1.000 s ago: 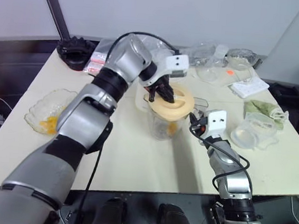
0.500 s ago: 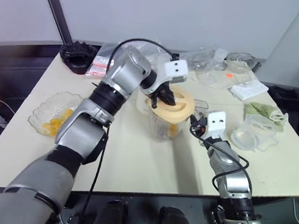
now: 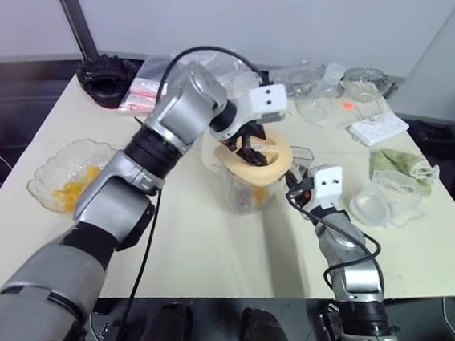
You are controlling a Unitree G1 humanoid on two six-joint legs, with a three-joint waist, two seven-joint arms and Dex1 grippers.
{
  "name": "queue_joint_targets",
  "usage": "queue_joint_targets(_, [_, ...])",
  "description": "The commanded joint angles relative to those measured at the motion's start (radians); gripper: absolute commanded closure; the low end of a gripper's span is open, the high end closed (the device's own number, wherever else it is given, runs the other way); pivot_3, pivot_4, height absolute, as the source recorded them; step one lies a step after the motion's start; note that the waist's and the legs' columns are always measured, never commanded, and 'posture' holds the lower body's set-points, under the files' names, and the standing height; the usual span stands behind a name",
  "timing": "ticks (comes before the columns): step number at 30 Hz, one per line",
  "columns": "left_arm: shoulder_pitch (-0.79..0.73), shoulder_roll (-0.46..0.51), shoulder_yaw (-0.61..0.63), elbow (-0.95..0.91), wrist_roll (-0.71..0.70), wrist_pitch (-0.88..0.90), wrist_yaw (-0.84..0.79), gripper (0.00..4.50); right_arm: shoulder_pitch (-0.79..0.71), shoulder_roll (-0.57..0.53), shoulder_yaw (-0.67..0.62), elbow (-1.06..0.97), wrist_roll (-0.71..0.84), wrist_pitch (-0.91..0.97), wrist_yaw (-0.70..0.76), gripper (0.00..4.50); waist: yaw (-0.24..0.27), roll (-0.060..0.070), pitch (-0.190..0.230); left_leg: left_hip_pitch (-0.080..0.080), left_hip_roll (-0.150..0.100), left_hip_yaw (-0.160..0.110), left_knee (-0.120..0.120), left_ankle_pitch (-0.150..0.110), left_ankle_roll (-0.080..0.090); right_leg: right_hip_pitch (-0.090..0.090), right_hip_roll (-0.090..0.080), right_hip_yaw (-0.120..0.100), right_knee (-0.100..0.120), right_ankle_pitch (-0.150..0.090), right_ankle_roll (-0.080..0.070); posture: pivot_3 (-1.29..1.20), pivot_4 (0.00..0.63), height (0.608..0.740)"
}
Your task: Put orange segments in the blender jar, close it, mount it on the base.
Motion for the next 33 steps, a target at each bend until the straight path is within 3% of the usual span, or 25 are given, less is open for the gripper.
queue_joint_targets(1, [-0.134, 0.025, 0.080, -0.085, -0.081, 0.050, 0.004, 0.76, -0.003, -0.025, 0.015, -0.040, -0.033, -0.023, 0.016, 3.54, -0.001, -0.003, 0.011, 0.000, 0.000, 0.000, 0.000, 0.000, 0.000, 0.000, 0.000, 0.000, 0.000, 0.000, 0.000, 0.00, 0.150, 0.740])
queue_joint_targets(8, [-0.193, 0.145, 0.169, -0.023, -0.104, 0.046, 0.172, 0.76, 0.003, -0.046, -0.009, -0.054, -0.013, -0.005, 0.034, 3.54, -0.007, -0.005, 0.017, 0.001, 0.000, 0.001, -0.001, -0.002, 0.003, 0.000, 0.001, 0.001, -0.001, -0.001, 0.002, 0.00, 0.150, 0.740])
queue_joint_targets(16, [0.190, 0.303, 0.370, -0.328, -0.225, 0.072, 0.316, 0.76, -0.063, -0.085, -0.101, -0.164, 0.073, 0.158, 0.017, 3.54, 0.000, -0.005, 0.023, 0.001, 0.004, 0.002, 0.000, -0.002, 0.003, -0.001, 0.000, 0.001, 0.002, 0.001, 0.005, 0.00, 0.150, 0.740])
queue_joint_targets(20, [0.437, 0.286, 0.512, -0.574, -0.335, 0.124, 0.398, 0.76, -0.188, -0.142, -0.196, -0.247, 0.146, 0.342, -0.011, 3.54, 0.001, -0.006, 0.026, -0.004, 0.003, 0.002, 0.002, -0.001, 0.002, -0.003, -0.002, 0.001, 0.002, 0.002, 0.005, 0.00, 0.150, 0.740])
queue_joint_targets(24, [0.679, 0.307, 0.528, -0.762, -0.381, 0.133, 0.447, 0.76, -0.348, -0.220, -0.278, -0.268, 0.198, 0.528, -0.029, 3.54, -0.001, -0.005, 0.026, -0.008, 0.000, 0.002, 0.002, 0.000, 0.001, -0.009, -0.005, 0.001, 0.004, 0.002, 0.005, 0.00, 0.150, 0.740])
queue_joint_targets(29, [0.770, 0.280, 0.533, -0.865, -0.440, 0.172, 0.543, 0.76, -0.561, -0.307, -0.325, -0.183, 0.198, 0.667, -0.072, 3.54, 0.004, -0.006, 0.027, -0.008, -0.002, 0.001, 0.002, 0.001, -0.002, -0.012, -0.005, 0.000, 0.011, 0.002, 0.005, 0.00, 0.150, 0.740])
queue_joint_targets(33, [0.794, 0.225, 0.590, -0.914, -0.524, 0.212, 0.612, 0.76, -0.753, -0.306, -0.309, -0.037, 0.178, 0.685, -0.117, 3.54, -0.004, -0.006, 0.027, -0.007, -0.004, 0.001, 0.003, 0.003, -0.005, -0.011, -0.005, 0.001, 0.012, 0.001, 0.002, 0.00, 0.150, 0.740])
